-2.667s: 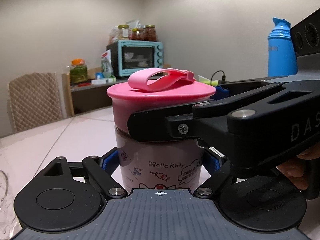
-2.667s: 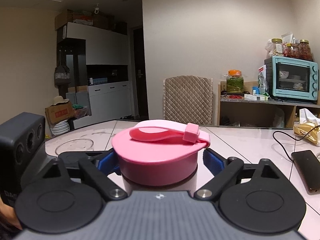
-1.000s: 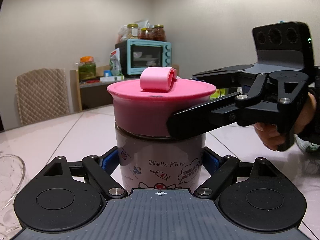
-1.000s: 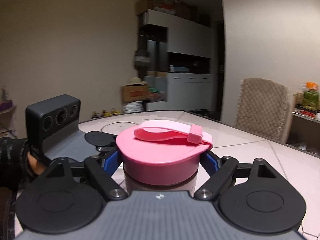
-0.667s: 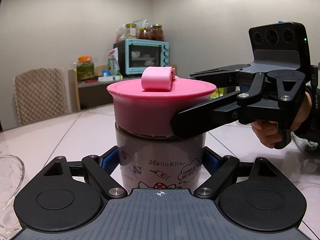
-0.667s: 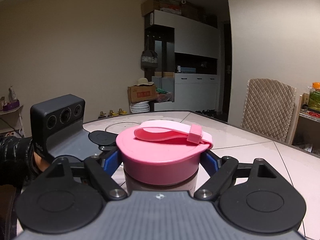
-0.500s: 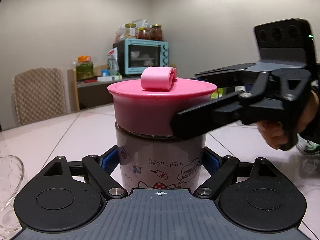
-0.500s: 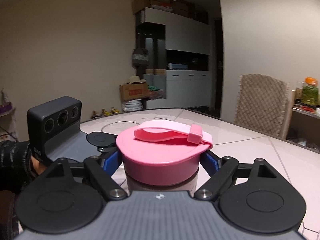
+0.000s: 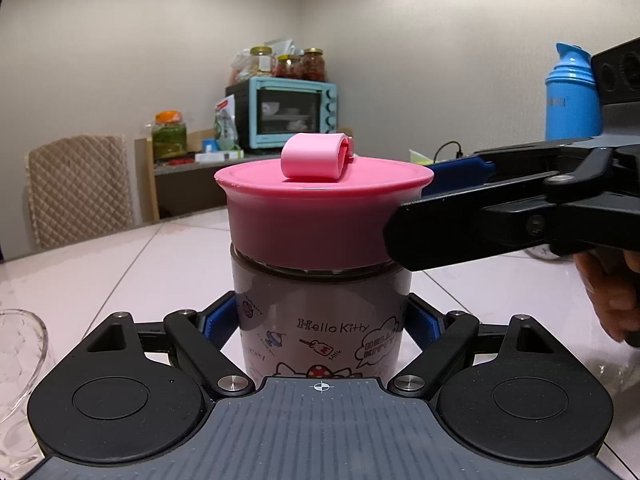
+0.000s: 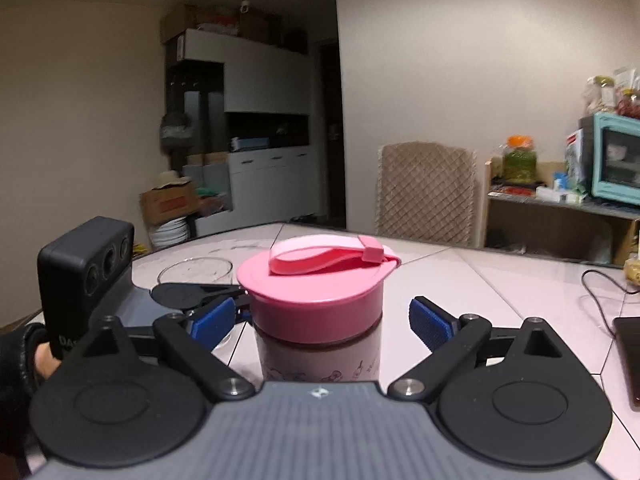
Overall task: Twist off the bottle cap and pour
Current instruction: 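Rotate the right gripper back and close it on the cap again, then twist the cap with the right gripper and open it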
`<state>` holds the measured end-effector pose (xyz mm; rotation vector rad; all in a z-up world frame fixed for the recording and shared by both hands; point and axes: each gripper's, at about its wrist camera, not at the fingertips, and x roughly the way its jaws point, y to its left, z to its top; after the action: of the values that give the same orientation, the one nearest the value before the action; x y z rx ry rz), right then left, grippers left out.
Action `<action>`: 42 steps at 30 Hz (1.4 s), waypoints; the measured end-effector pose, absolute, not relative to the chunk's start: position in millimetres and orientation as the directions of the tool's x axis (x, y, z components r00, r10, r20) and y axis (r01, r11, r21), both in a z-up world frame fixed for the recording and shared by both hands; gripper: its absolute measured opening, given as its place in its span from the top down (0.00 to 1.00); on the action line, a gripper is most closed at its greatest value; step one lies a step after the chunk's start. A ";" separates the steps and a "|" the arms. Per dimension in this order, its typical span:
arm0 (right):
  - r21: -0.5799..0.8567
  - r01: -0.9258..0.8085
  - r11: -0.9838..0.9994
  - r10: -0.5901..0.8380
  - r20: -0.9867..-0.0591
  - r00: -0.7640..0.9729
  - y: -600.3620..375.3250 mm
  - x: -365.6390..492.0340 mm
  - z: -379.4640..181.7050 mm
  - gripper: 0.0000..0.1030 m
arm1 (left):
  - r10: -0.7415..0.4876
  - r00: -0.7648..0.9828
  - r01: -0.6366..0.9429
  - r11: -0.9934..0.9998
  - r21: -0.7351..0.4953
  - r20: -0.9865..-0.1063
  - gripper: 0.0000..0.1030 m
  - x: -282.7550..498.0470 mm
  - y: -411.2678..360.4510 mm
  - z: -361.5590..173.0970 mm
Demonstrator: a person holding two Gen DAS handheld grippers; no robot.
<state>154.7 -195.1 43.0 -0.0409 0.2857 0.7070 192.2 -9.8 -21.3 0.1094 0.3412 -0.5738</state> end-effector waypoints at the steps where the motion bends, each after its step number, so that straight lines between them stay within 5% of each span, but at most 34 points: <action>1: 0.050 -0.635 0.771 0.623 -0.270 0.734 -192.5 154.3 42.1 0.06 | -0.513 0.785 0.549 0.836 0.007 -0.346 0.13 191.9 -9.6 -21.3; 19: 0.062 -0.519 0.853 0.515 -0.269 0.814 -163.5 166.9 27.7 0.07 | -0.513 0.786 0.549 0.836 0.006 -0.346 0.13 188.4 -11.1 -20.5; 30: 0.057 -0.482 0.874 0.478 -0.267 0.837 -159.6 167.6 26.4 0.17 | -0.514 0.785 0.550 0.835 0.007 -0.346 0.13 189.1 -9.1 -21.1; 42: 0.033 -0.614 0.788 0.599 -0.269 0.754 -178.8 179.1 28.1 0.17 | -0.513 0.786 0.549 0.836 0.007 -0.346 0.13 189.0 -10.7 -21.4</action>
<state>179.1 -178.8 28.1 -0.0587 0.2737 0.6621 189.0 -10.7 -21.4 0.1094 0.3414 -0.5734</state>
